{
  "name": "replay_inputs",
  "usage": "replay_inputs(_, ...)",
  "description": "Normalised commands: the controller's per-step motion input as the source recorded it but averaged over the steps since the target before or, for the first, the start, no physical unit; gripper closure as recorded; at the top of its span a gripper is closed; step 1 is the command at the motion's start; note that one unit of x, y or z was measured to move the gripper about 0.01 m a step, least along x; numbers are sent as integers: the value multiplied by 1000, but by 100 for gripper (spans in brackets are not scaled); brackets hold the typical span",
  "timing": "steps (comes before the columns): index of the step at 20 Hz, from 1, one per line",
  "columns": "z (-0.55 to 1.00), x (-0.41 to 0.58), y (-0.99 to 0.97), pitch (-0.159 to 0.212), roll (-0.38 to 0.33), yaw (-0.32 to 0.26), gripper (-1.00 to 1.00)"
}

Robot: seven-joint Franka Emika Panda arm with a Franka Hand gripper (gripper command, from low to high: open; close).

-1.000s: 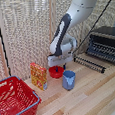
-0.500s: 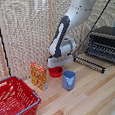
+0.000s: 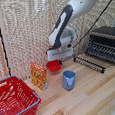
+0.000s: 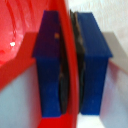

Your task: Please locate the crimson dish within your space. Move your hand towards it gently. Tenderly hold the bowl carefully using your fingers and raise it. With caution, shift it towards the basket. Kindly let loose of the dish to drop it in the basket.

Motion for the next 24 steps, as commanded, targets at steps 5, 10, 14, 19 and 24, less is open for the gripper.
replay_inputs(5,947,-3,45,78,55,37,100)
replay_inputs(10,894,-86,338,63,65,6,100)
replay_inputs(14,741,-189,603,3,69,6,100)
replay_inputs(19,543,-226,812,0,30,1,100)
replay_inputs(24,331,-231,878,-26,4,0,100)
